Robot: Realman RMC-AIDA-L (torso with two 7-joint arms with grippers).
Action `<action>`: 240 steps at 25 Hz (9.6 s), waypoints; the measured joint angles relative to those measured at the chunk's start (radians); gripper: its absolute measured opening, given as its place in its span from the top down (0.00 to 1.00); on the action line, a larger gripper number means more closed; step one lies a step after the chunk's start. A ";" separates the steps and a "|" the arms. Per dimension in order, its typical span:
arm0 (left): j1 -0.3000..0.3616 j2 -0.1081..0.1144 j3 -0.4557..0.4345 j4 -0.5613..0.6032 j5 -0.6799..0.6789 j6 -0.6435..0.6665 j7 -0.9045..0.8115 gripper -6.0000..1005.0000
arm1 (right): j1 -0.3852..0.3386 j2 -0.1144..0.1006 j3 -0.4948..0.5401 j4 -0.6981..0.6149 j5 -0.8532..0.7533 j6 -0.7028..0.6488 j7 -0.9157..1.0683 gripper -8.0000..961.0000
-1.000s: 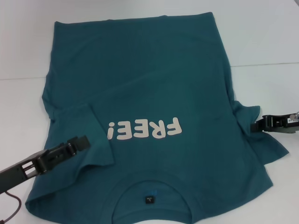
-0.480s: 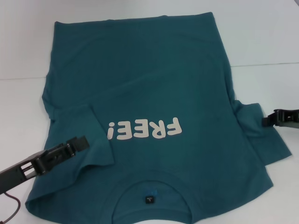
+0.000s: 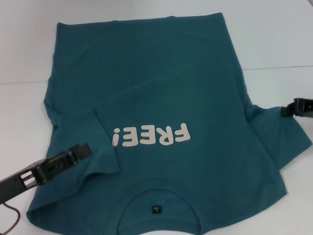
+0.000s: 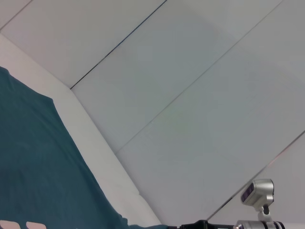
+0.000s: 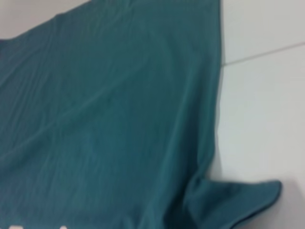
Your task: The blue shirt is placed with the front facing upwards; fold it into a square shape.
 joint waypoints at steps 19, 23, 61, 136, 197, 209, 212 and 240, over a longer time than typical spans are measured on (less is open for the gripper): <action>0.013 0.000 -0.034 -0.002 -0.001 0.023 0.000 0.18 | 0.040 -0.003 -0.002 -0.088 -0.022 -0.017 0.069 0.92; 0.013 0.000 -0.037 -0.002 0.000 0.024 0.000 0.18 | 0.041 -0.002 -0.003 -0.088 -0.031 -0.031 0.072 0.91; 0.006 0.000 -0.048 -0.014 -0.022 0.014 0.000 0.18 | 0.170 0.073 -0.126 0.060 0.029 0.065 0.170 0.83; 0.002 0.085 -0.184 0.103 0.497 -0.165 -0.632 0.26 | -0.082 -0.033 -0.022 0.042 0.441 -0.459 -0.068 0.03; -0.055 0.118 -0.234 -0.049 0.420 -0.096 -0.514 0.95 | -0.111 -0.069 0.014 0.011 0.239 -0.547 -0.108 0.04; -0.057 0.117 -0.234 -0.050 0.420 -0.109 -0.512 0.95 | -0.199 -0.086 0.072 0.000 0.167 -0.577 -0.054 0.04; -0.059 0.117 -0.234 -0.052 0.420 -0.116 -0.512 0.95 | -0.216 -0.088 0.073 -0.005 0.166 -0.552 -0.039 0.04; -0.054 0.109 -0.234 -0.052 0.412 -0.129 -0.512 0.95 | -0.096 -0.035 0.052 0.035 -0.035 -0.404 -0.017 0.04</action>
